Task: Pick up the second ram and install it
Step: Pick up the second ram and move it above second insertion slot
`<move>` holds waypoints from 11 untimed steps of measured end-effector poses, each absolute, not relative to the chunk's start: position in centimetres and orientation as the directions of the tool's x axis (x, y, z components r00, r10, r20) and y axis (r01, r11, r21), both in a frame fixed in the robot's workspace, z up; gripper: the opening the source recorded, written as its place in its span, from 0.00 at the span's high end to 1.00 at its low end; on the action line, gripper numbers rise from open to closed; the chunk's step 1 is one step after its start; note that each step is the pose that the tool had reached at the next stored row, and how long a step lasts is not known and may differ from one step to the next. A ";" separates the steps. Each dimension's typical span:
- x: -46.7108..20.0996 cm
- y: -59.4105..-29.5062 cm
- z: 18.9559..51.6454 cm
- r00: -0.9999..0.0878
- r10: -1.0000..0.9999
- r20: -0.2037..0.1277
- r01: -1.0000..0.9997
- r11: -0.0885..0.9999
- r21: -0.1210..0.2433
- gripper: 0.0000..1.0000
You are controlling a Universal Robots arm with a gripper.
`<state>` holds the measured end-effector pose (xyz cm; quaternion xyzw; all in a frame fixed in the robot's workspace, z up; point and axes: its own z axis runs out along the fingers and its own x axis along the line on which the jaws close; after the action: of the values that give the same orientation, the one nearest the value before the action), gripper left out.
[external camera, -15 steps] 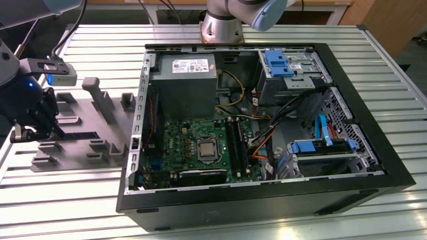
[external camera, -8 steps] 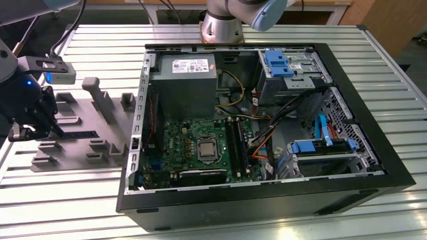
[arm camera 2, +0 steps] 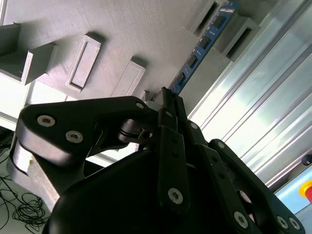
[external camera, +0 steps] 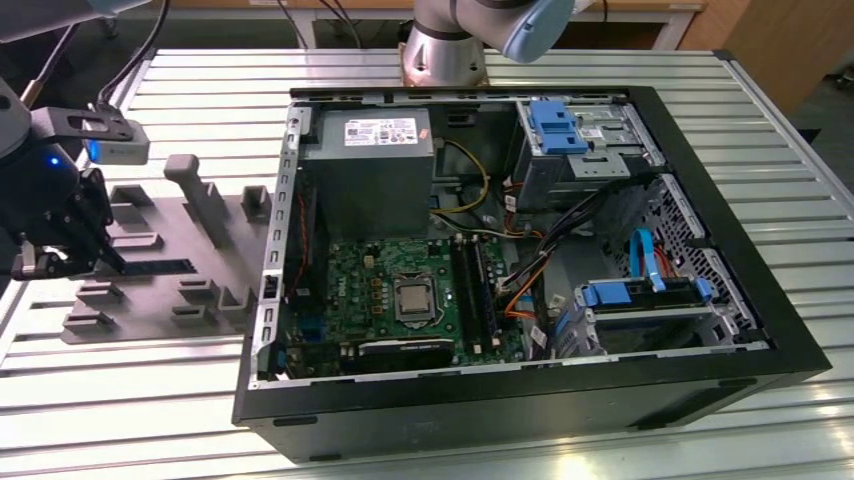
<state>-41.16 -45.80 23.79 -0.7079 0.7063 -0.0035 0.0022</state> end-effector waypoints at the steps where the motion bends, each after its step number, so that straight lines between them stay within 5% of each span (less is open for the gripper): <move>1: -41.2 -45.8 23.8 0.002 -1.000 0.002 -1.000 -0.002 -0.008 0.86; 11: -41.2 -45.8 24.4 0.002 -1.000 0.002 -1.000 -0.002 -0.008 0.86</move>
<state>-41.17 -45.80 24.39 -0.7079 0.7063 -0.0036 0.0022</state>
